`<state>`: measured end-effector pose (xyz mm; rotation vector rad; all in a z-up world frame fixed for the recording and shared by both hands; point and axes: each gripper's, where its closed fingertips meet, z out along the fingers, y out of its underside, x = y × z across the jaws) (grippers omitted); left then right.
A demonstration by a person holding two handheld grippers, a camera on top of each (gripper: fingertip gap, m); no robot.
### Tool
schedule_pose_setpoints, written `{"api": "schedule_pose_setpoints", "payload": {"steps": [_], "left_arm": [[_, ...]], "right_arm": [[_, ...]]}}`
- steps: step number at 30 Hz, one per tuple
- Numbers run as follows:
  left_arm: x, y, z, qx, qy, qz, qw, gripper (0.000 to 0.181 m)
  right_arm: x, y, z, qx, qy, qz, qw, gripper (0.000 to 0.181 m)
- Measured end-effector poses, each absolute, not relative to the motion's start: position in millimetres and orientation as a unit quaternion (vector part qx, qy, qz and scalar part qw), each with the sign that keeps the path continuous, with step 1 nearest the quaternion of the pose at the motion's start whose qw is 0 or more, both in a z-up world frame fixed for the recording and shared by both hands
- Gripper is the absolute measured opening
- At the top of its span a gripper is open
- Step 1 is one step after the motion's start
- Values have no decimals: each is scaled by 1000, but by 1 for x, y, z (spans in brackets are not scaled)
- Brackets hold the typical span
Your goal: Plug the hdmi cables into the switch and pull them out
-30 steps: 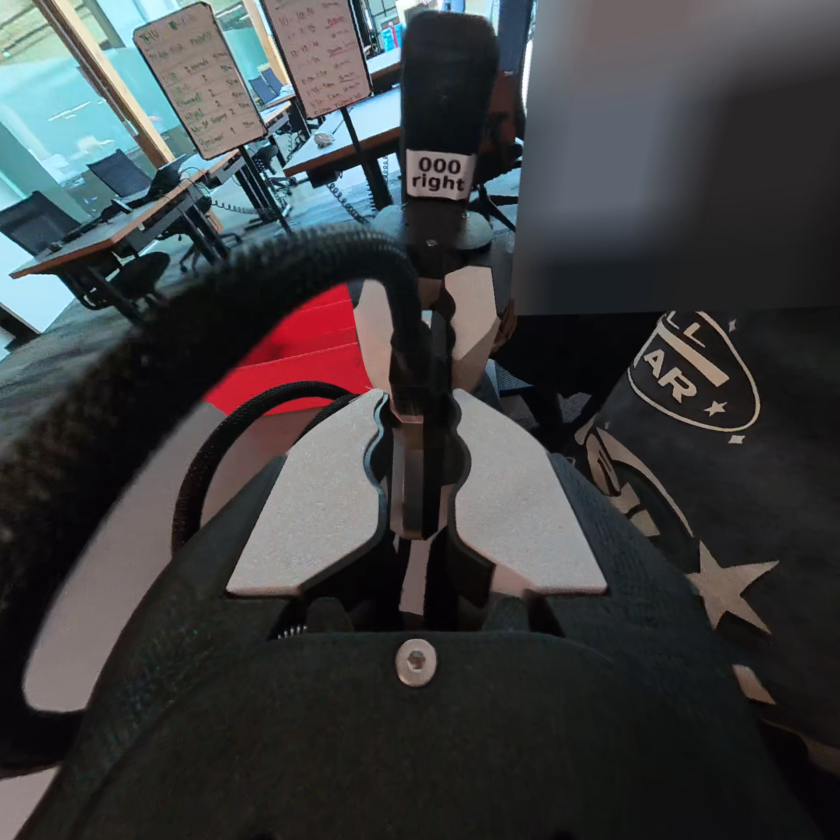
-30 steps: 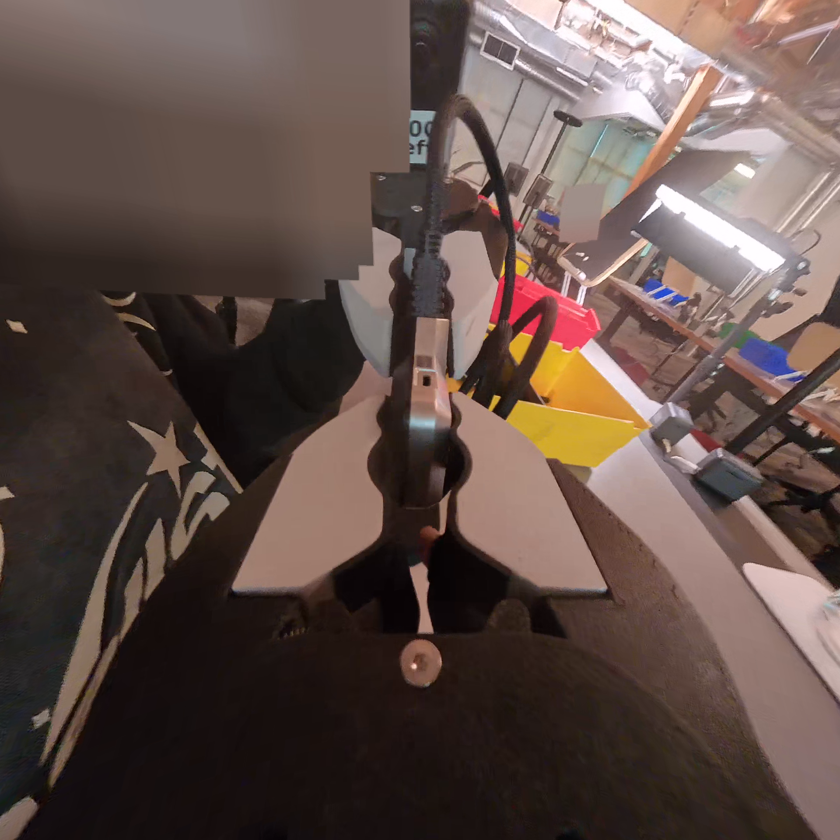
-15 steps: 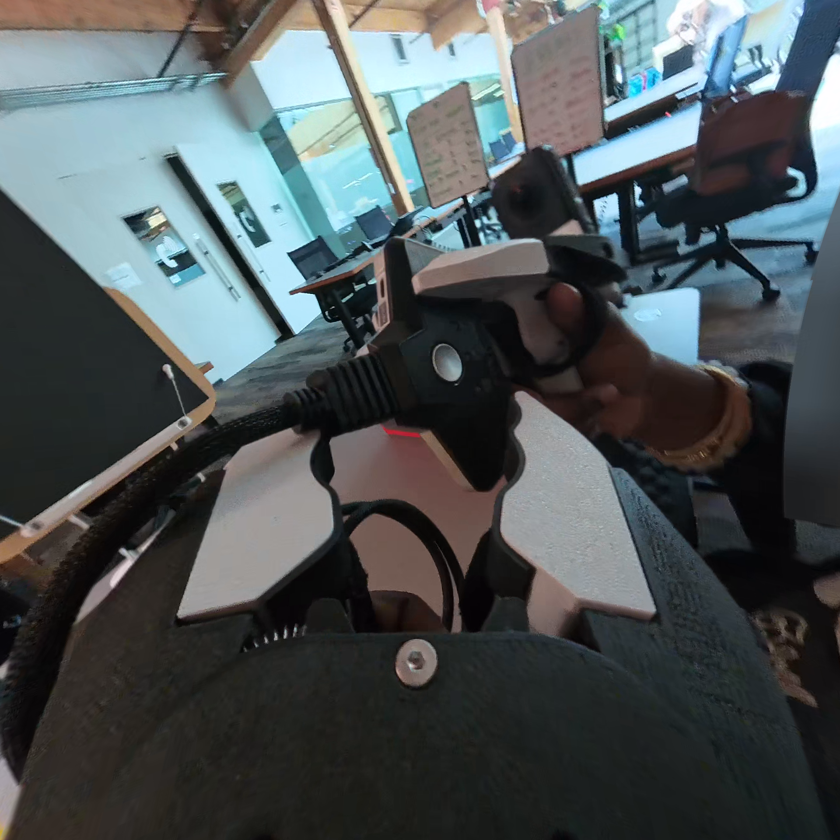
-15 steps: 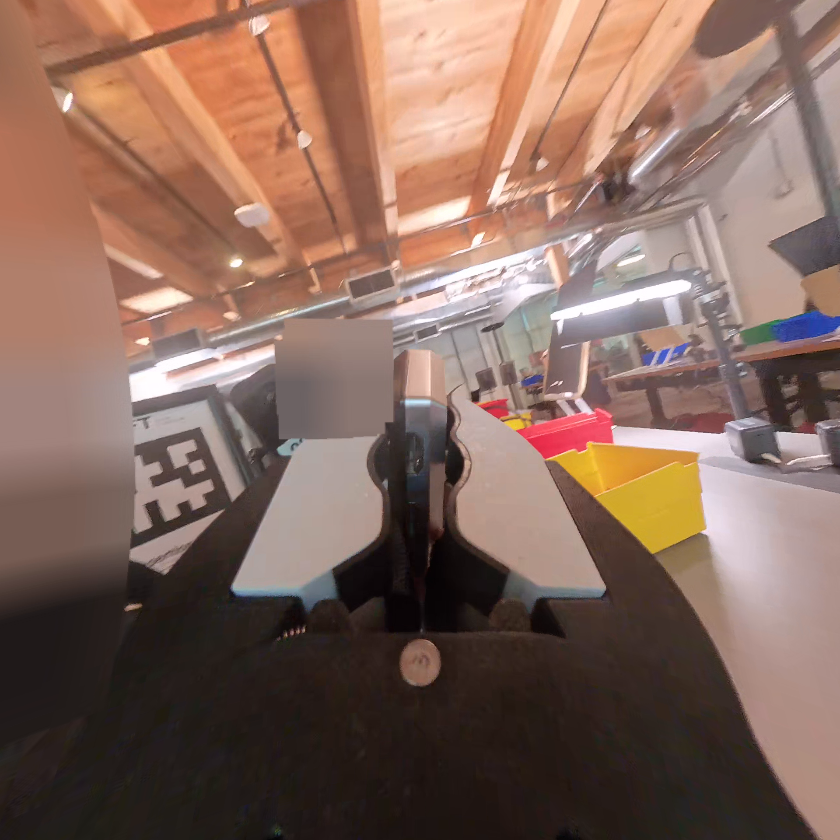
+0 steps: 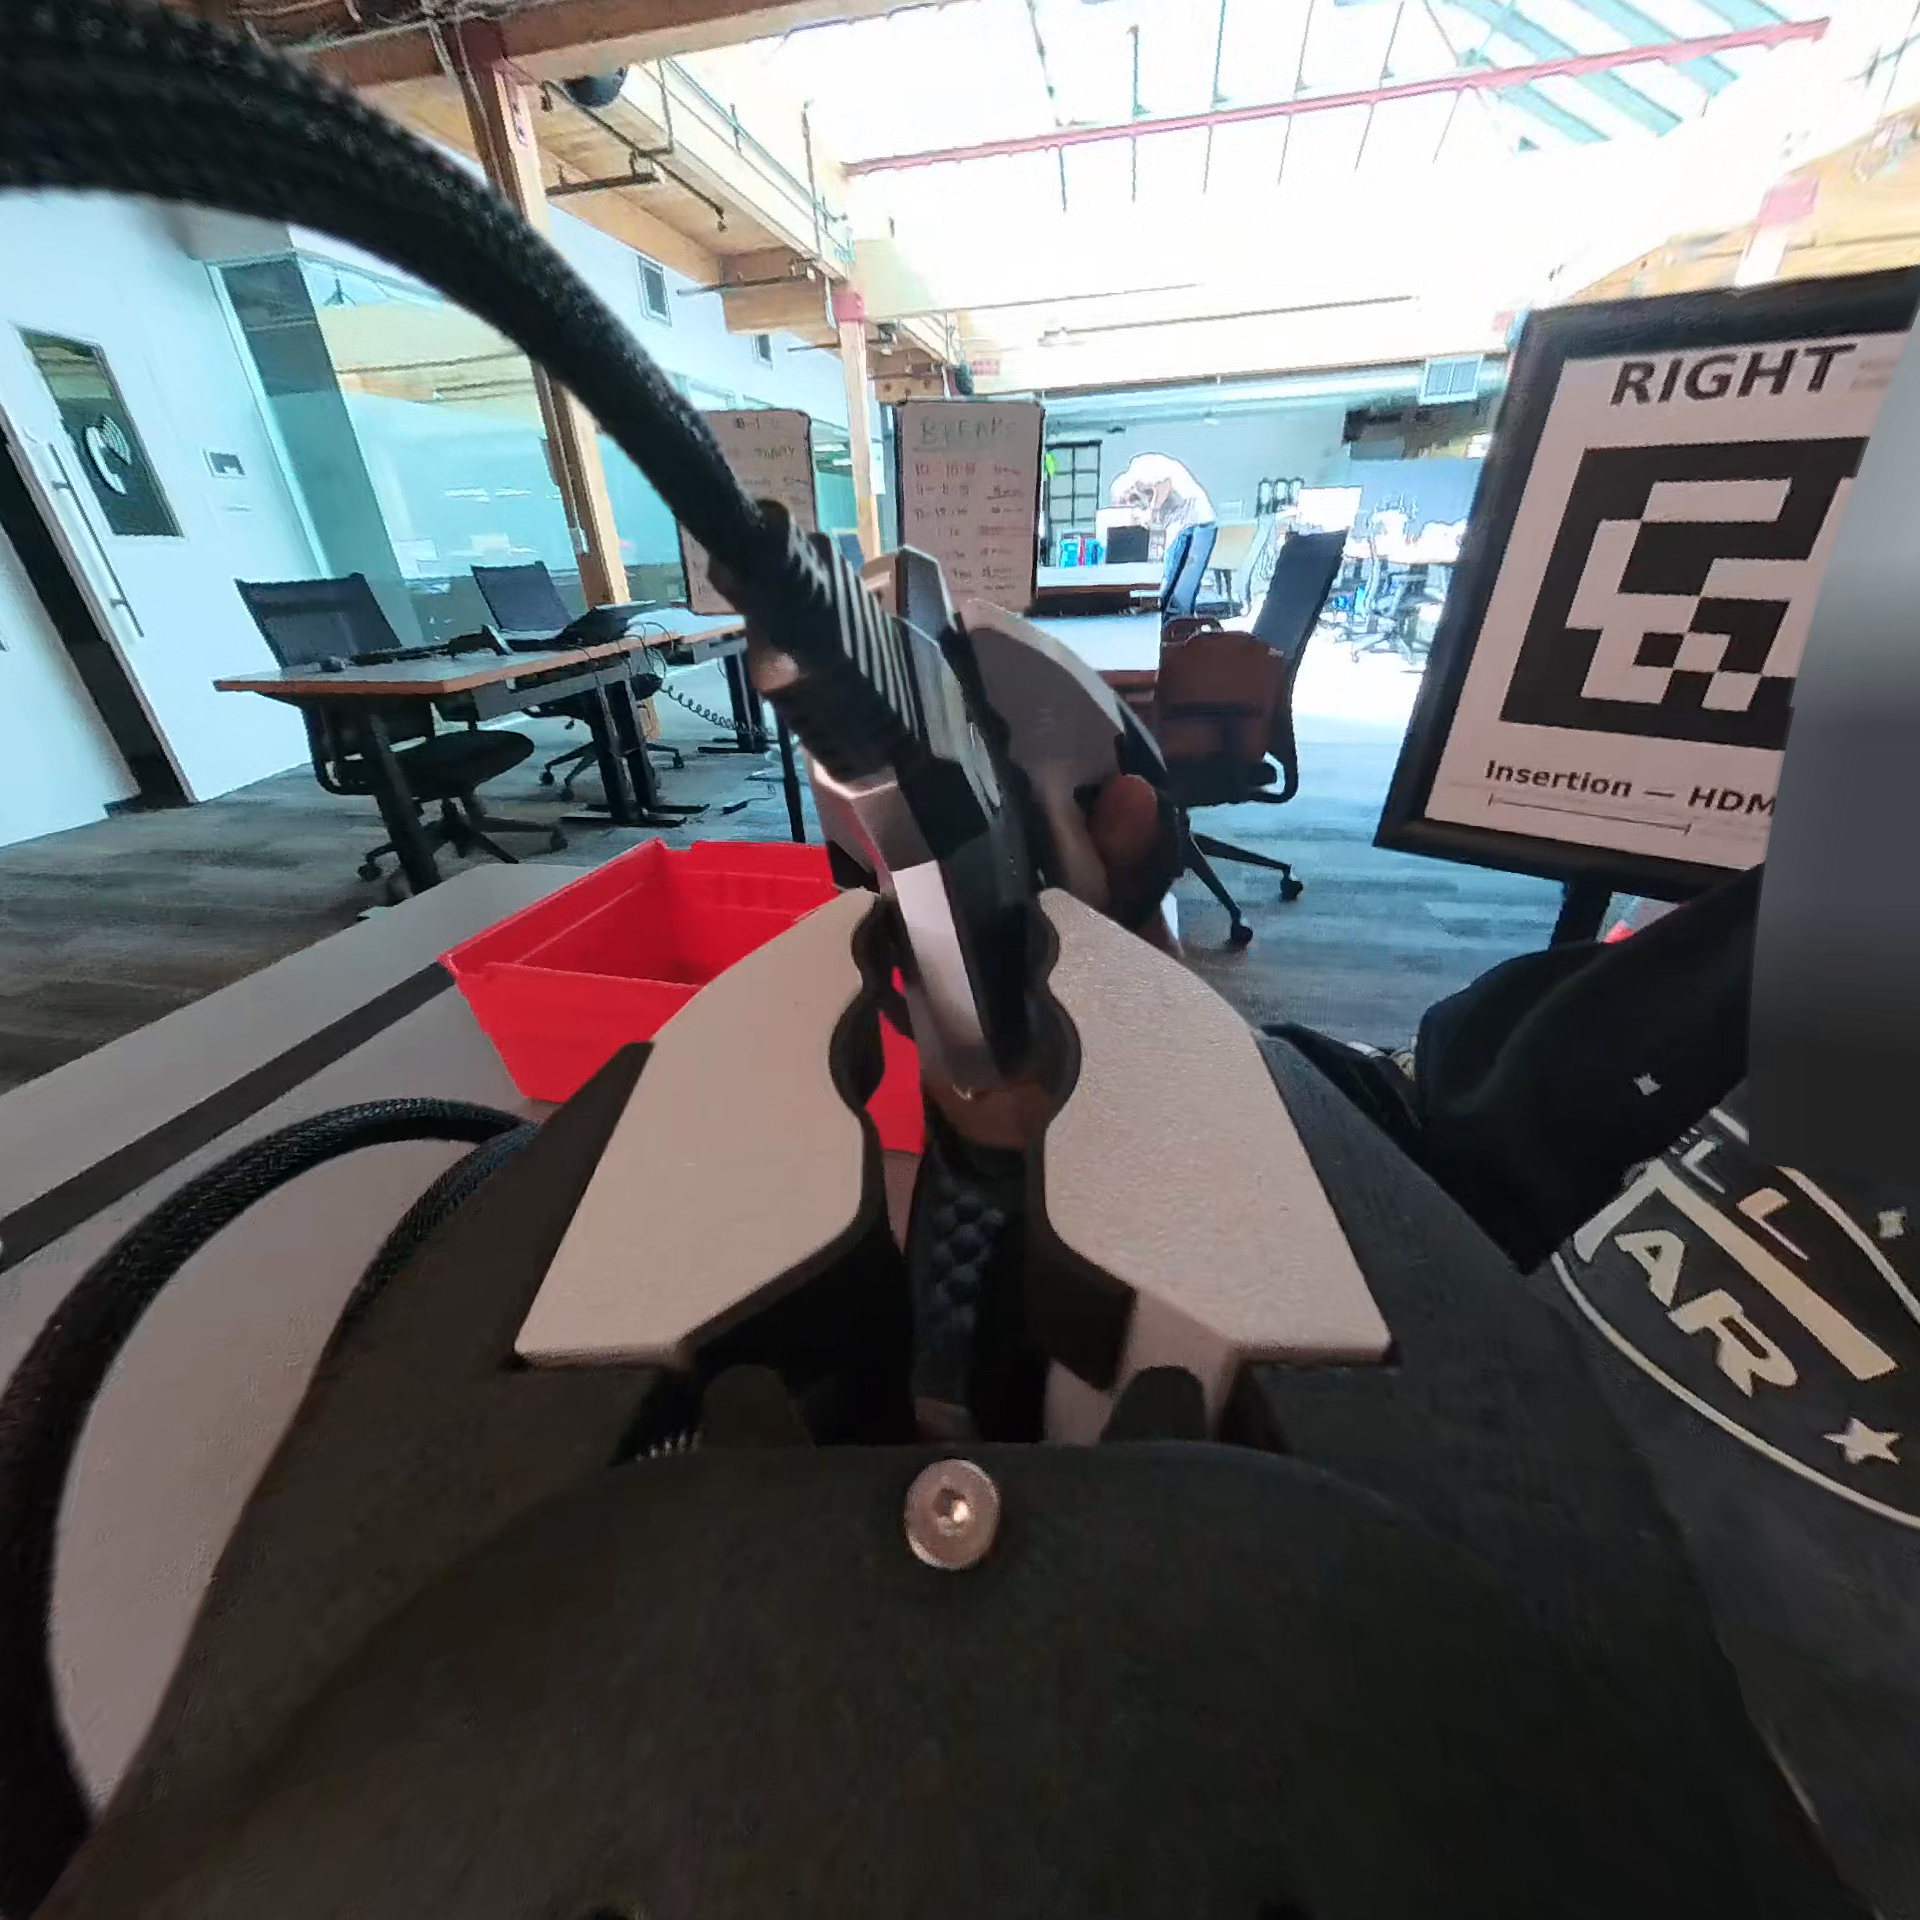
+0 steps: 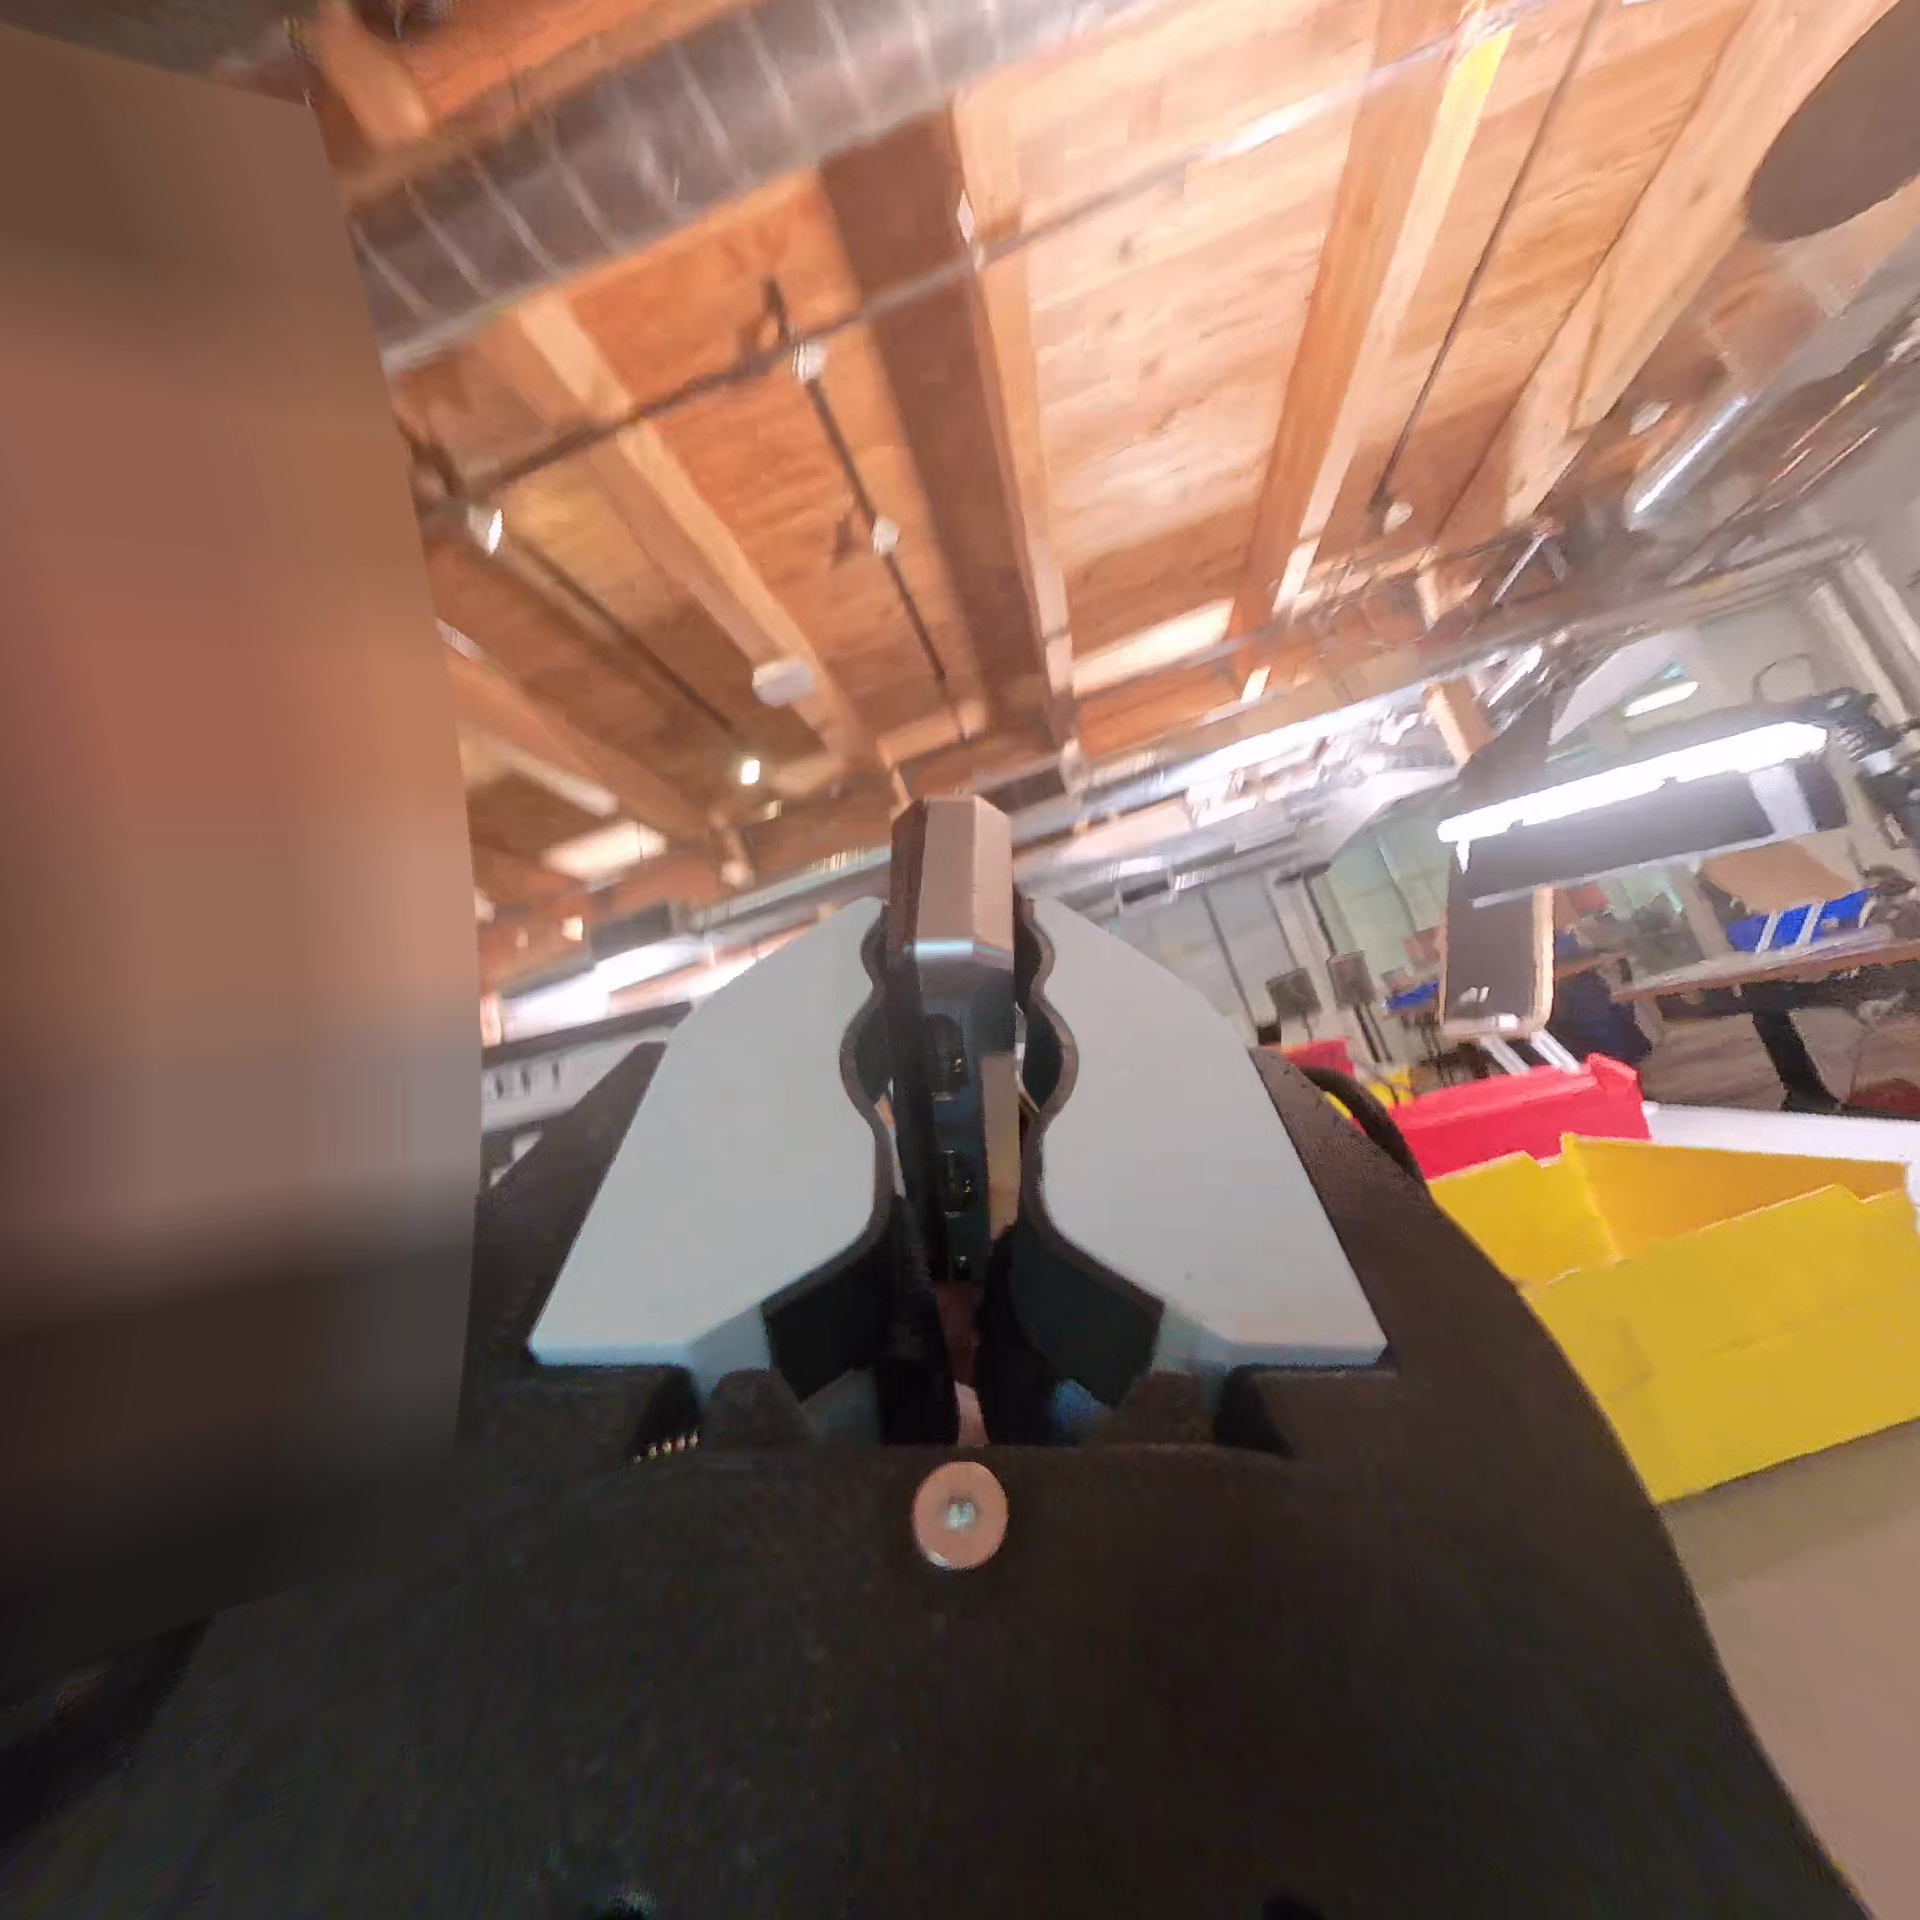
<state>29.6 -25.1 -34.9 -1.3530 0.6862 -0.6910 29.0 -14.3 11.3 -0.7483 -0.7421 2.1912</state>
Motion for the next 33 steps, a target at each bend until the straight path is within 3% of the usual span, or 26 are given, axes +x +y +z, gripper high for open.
{"api": "schedule_pose_setpoints", "payload": {"steps": [3, 5, 8, 12, 16, 19, 21, 24, 27, 33], "left_arm": [[23, -34, -39, -625, 331, -289, 645, 23], [14, -43, -49, -653, 360, -269, 609, 22], [-4, -48, -59, -686, 364, -257, 575, 21], [-27, -41, -78, -730, 354, -223, 539, 21], [-29, -42, -99, -754, 374, -218, 494, 21], [-23, -45, -117, -767, 405, -203, 455, 21], [-15, -51, -123, -764, 428, -208, 435, 21], [-15, -48, -123, -763, 432, -191, 442, 23], [-11, -43, -95, -711, 430, -187, 524, 26], [-15, -43, -4, -522, 338, -103, 776, 45]], "right_arm": [[32, -24, 4, -281, -412, 777, 383, 27], [37, -18, -4, -272, -488, 674, 483, 52], [38, -6, -30, -231, -600, 438, 628, 71], [25, -5, -58, -183, -678, 156, 694, 84], [4, -11, -74, -115, -686, -53, 717, 85], [-11, -22, -91, -79, -700, -92, 703, 81], [-18, -22, -101, -70, -706, -113, 696, 63], [-21, -14, -106, -93, -713, -103, 687, 59], [-20, -11, -96, -139, -701, 0, 699, 58], [-8, 13, -52, -254, -597, 133, 749, 58]]}}
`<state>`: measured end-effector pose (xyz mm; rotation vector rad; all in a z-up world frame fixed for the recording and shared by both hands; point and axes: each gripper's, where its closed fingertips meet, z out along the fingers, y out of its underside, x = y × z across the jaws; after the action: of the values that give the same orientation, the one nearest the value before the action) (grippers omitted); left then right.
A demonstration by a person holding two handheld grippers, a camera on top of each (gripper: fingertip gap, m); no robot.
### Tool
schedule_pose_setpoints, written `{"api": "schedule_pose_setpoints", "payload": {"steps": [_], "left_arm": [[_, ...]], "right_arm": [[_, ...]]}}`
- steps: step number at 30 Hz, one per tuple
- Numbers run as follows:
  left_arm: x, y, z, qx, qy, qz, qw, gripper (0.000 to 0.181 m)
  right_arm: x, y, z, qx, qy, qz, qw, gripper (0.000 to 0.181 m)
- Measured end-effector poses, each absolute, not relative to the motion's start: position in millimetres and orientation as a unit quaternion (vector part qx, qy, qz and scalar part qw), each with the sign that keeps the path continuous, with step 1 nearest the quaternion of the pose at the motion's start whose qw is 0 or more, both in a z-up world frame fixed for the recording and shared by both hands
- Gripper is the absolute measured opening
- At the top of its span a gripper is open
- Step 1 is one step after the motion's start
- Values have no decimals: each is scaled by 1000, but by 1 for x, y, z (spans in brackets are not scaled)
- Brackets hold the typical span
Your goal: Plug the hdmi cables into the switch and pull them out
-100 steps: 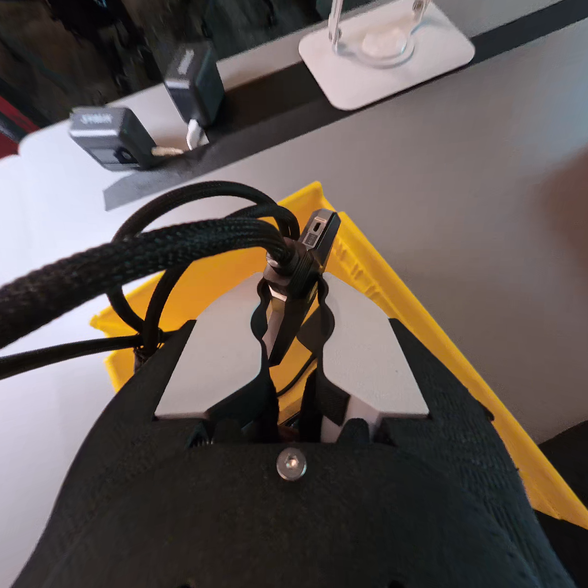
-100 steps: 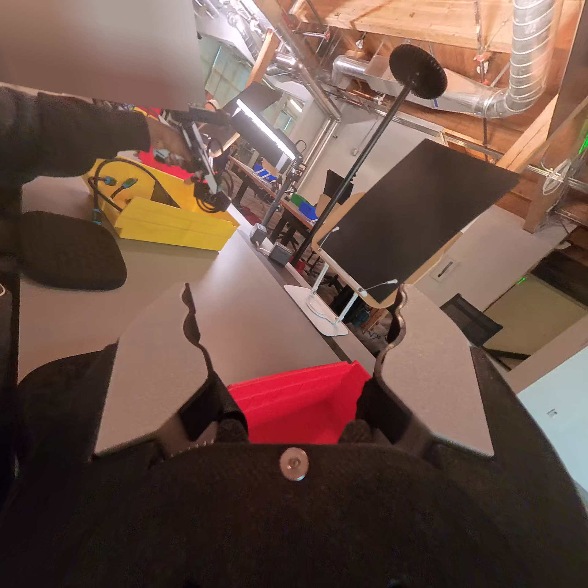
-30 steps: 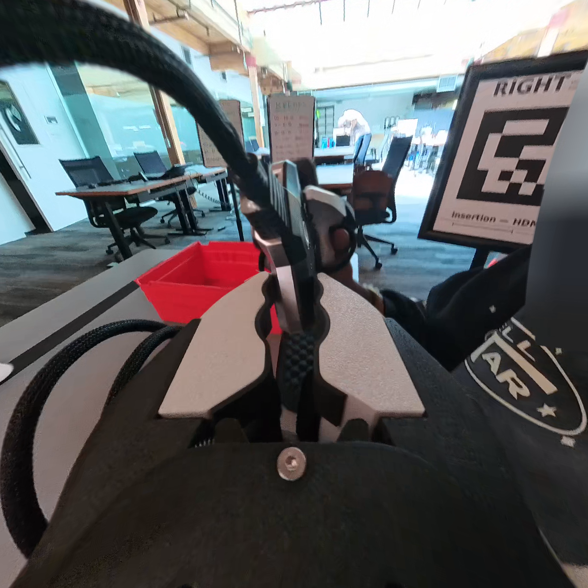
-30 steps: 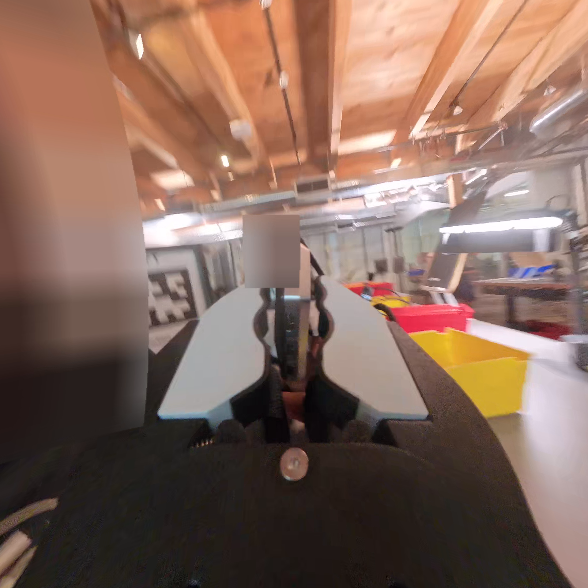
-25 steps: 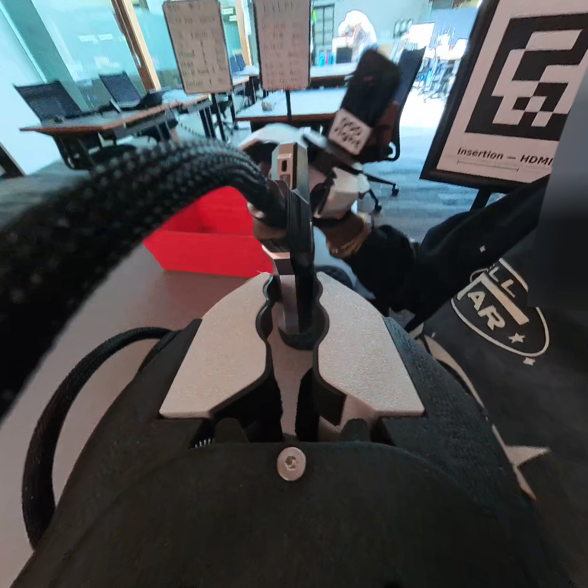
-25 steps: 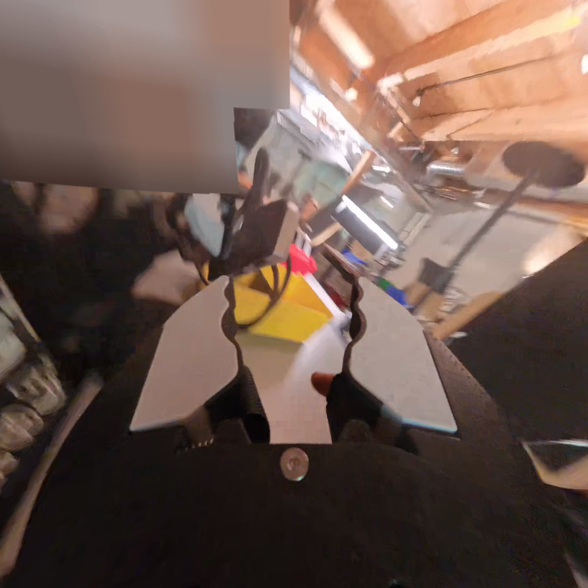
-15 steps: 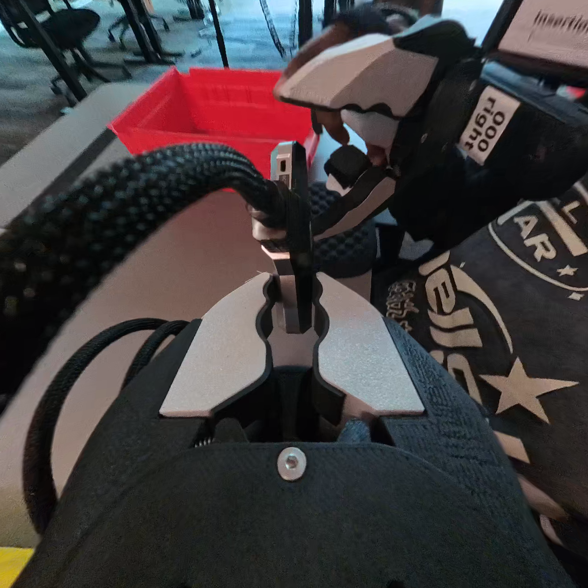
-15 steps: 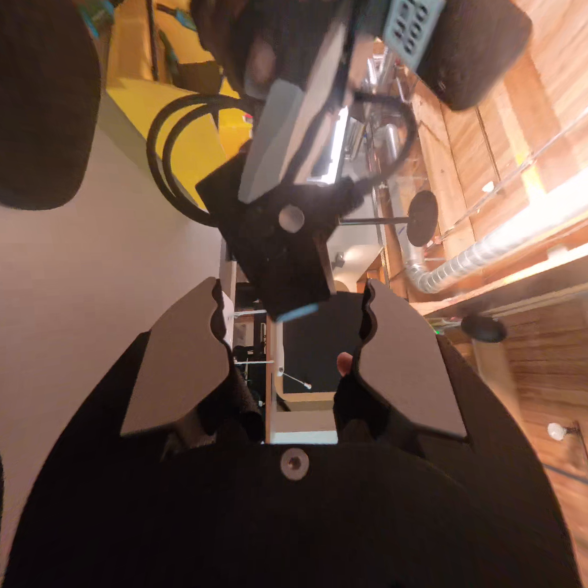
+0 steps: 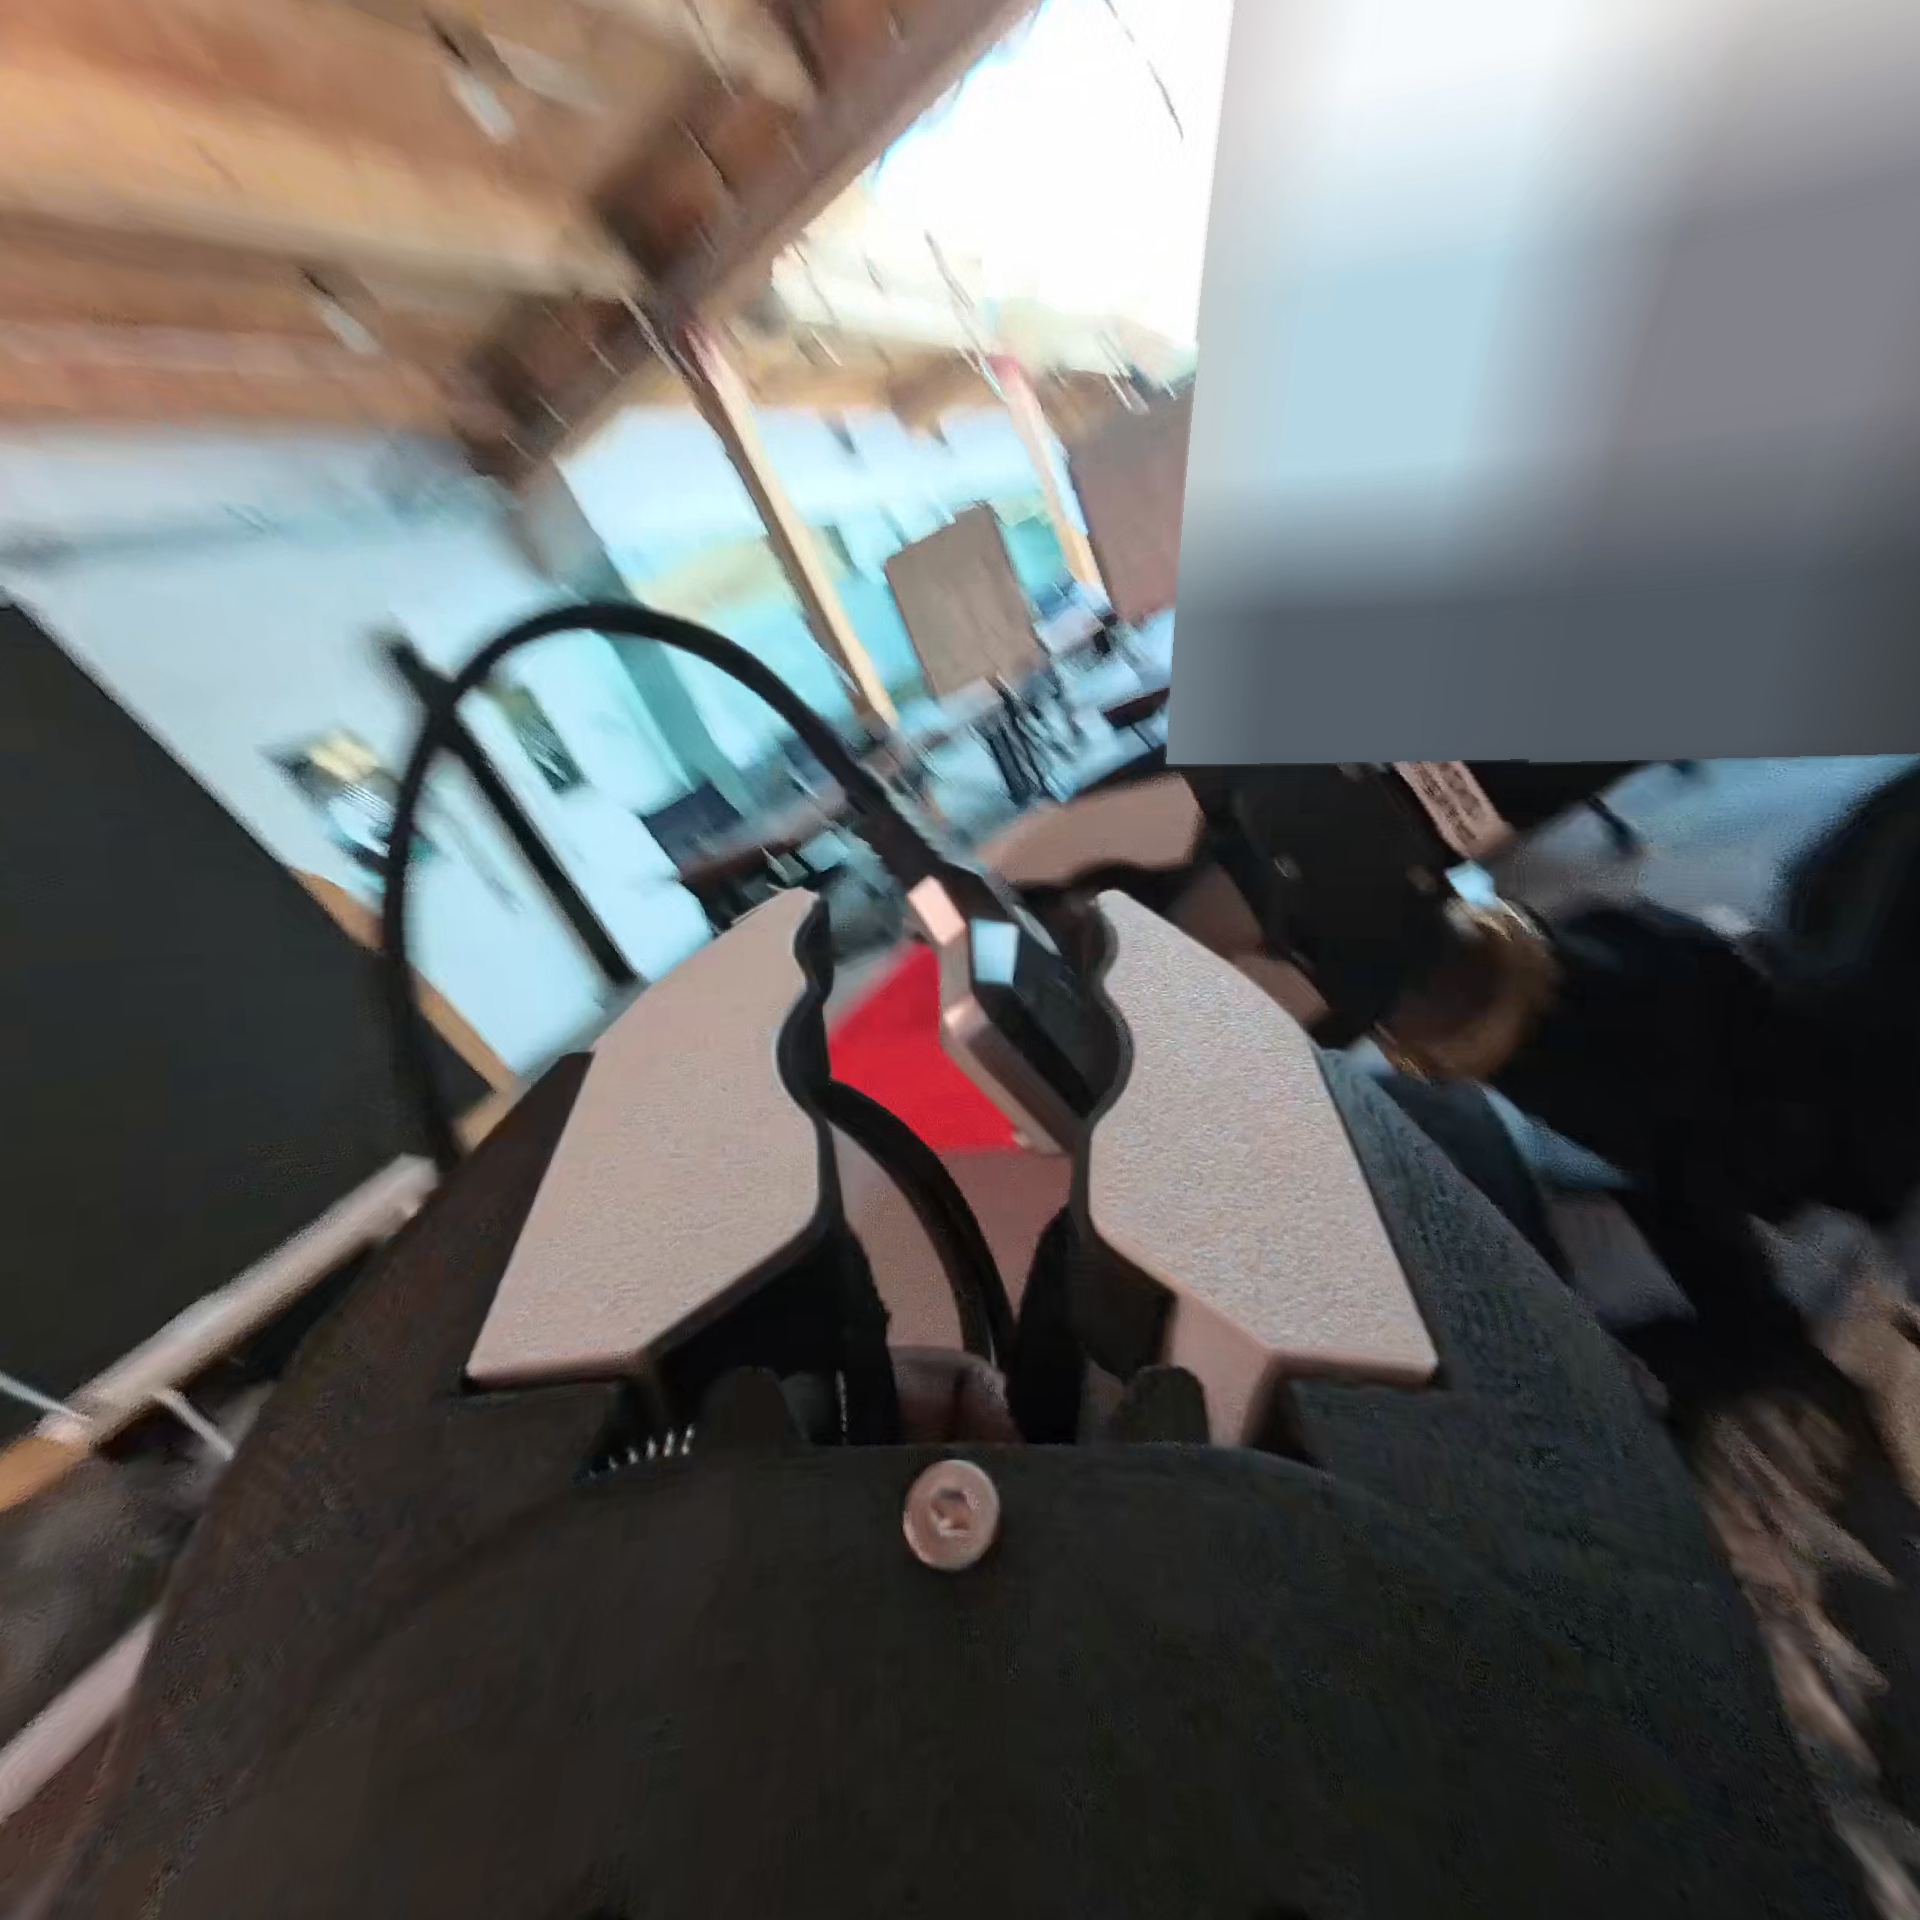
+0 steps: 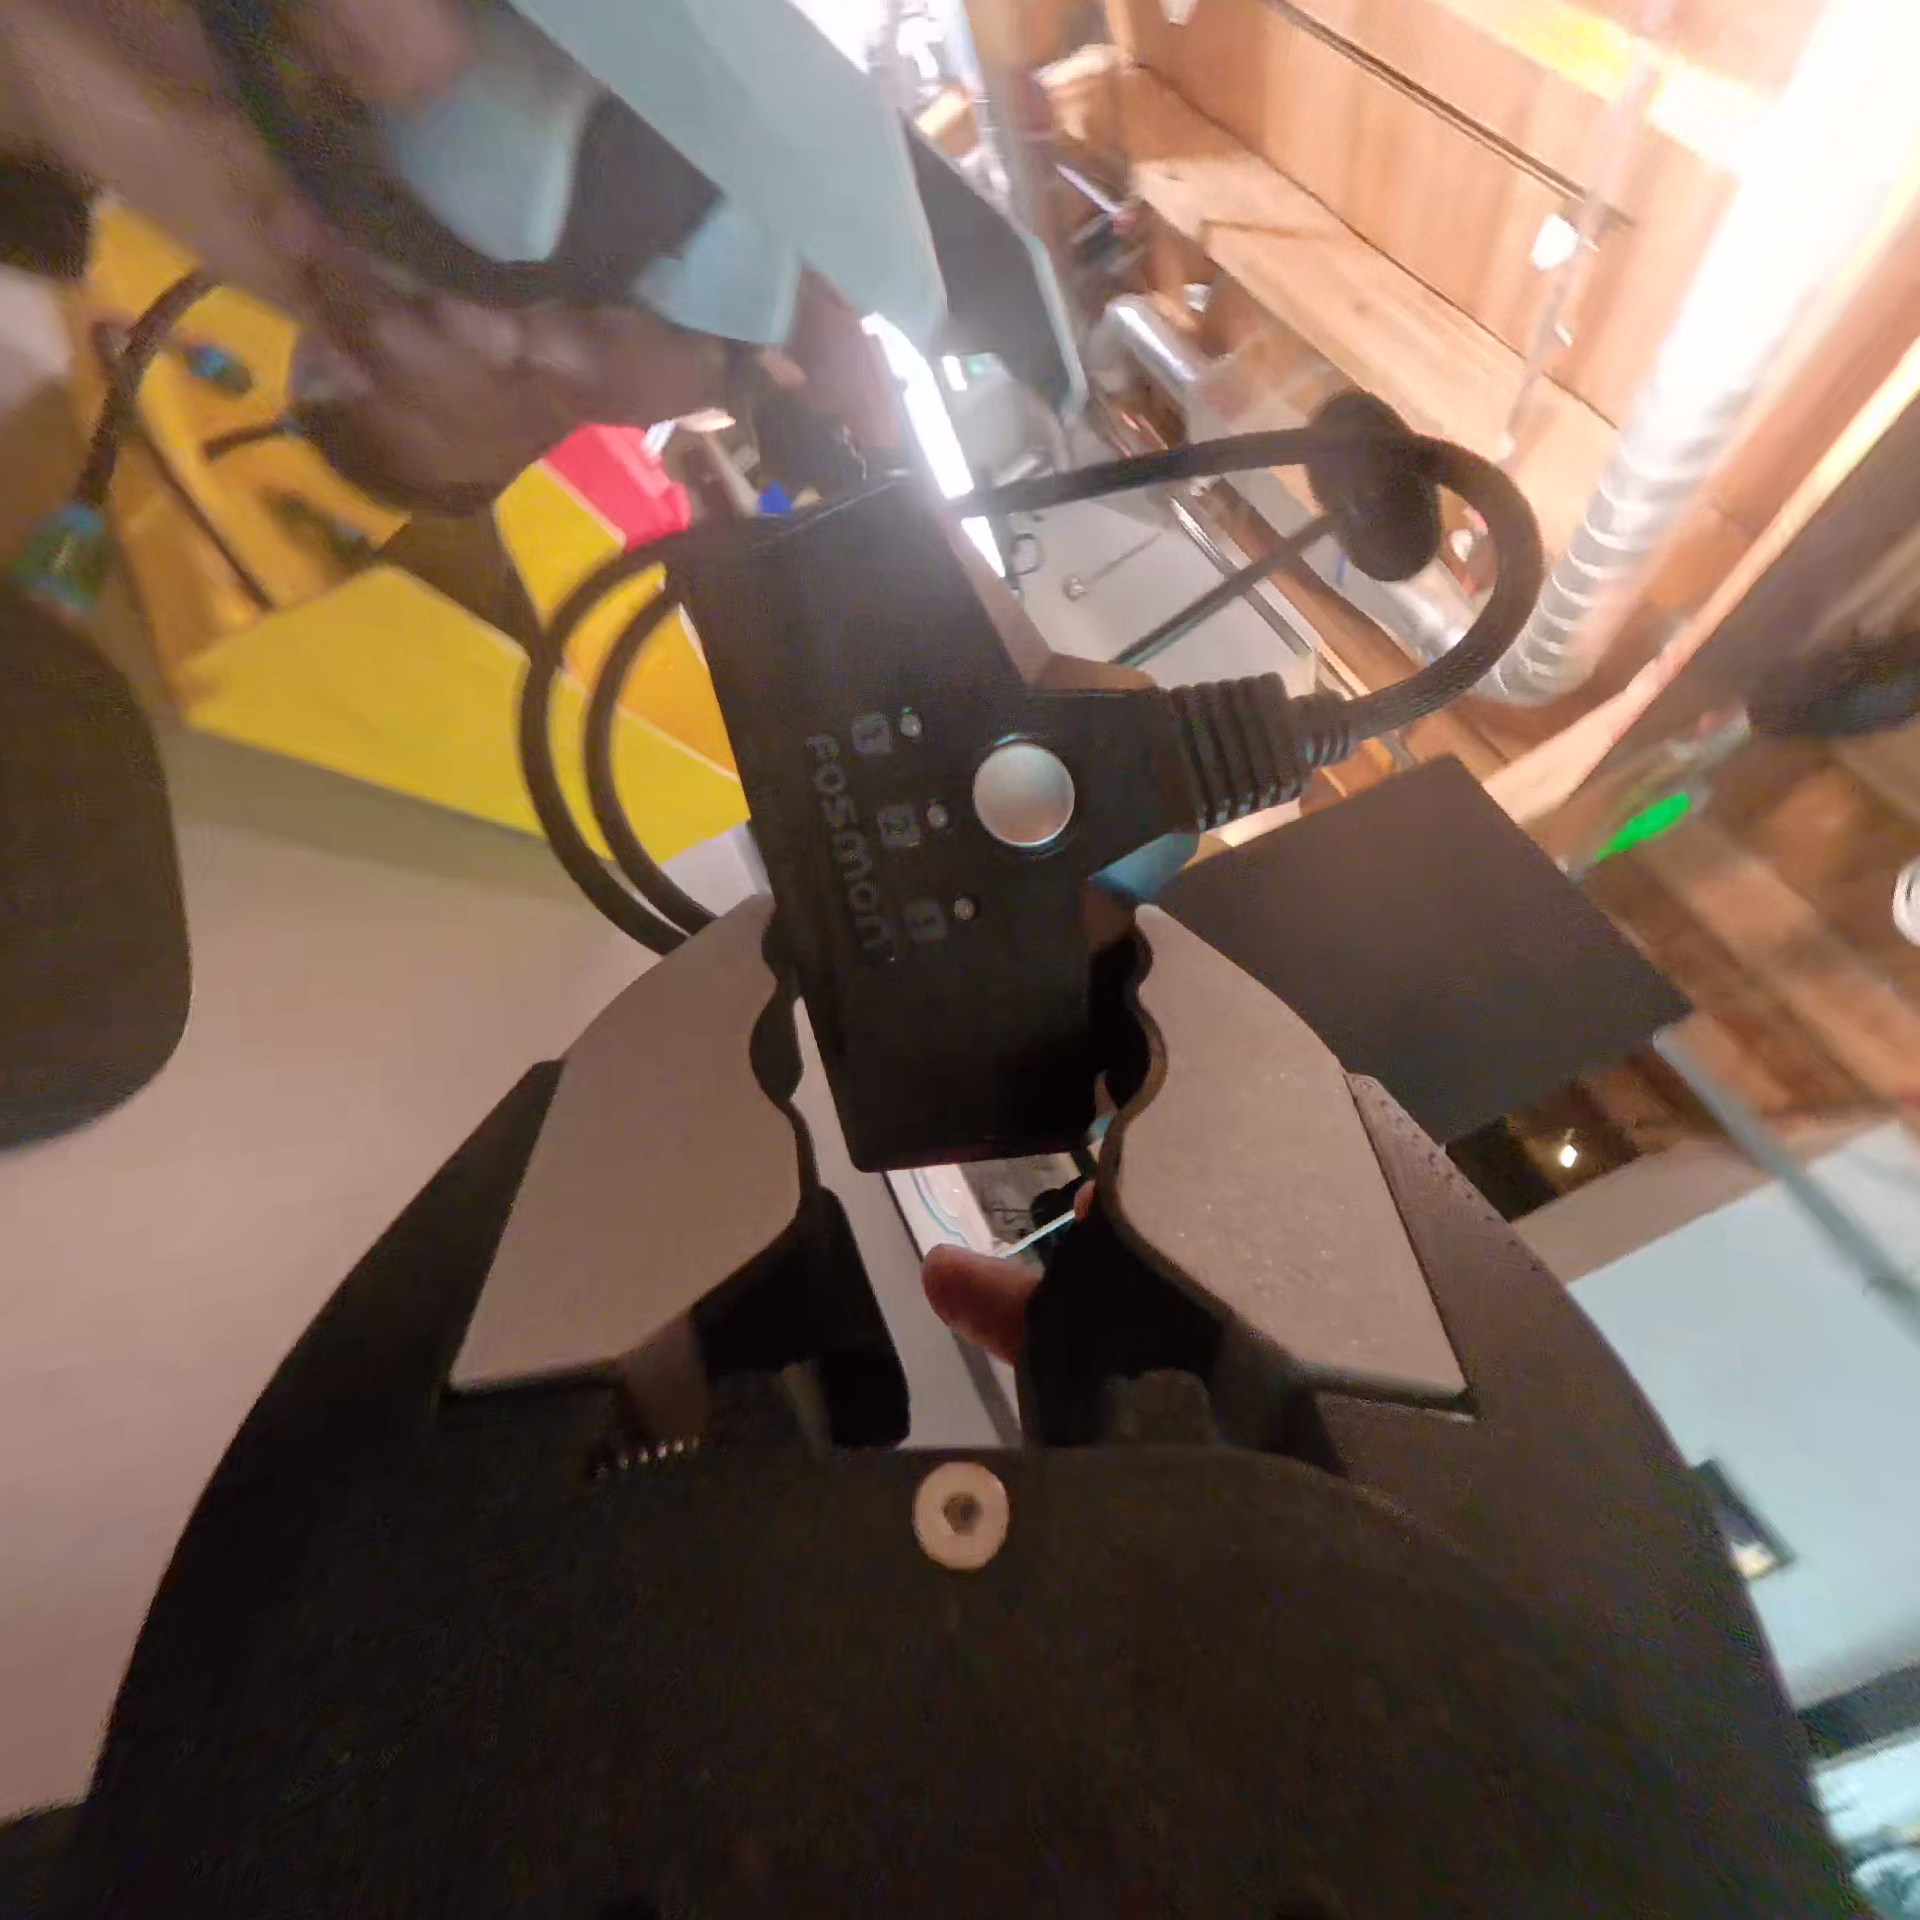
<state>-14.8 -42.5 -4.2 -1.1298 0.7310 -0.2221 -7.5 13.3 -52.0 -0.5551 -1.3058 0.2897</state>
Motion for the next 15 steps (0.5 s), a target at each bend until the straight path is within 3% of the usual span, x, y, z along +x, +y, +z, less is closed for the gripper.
{"api": "schedule_pose_setpoints", "payload": {"steps": [3, 7, 9, 13, 15], "left_arm": [[-19, -48, 26, -445, 253, -96, 854, 48], [-4, -22, 8, -505, 203, -140, 827, 72], [8, -9, -6, -527, 183, -185, 809, 75], [33, 2, -23, -538, 184, -267, 778, 60], [30, -2, -20, -521, 174, -289, 784, 31]], "right_arm": [[0, 22, -37, -298, -549, 169, 762, 58], [4, 27, -26, -336, -500, 195, 774, 58], [5, 26, -22, -347, -478, 221, 776, 58], [-1, 18, -26, -350, -473, 237, 773, 58], [-5, 9, -27, -340, -481, 244, 770, 59]]}}
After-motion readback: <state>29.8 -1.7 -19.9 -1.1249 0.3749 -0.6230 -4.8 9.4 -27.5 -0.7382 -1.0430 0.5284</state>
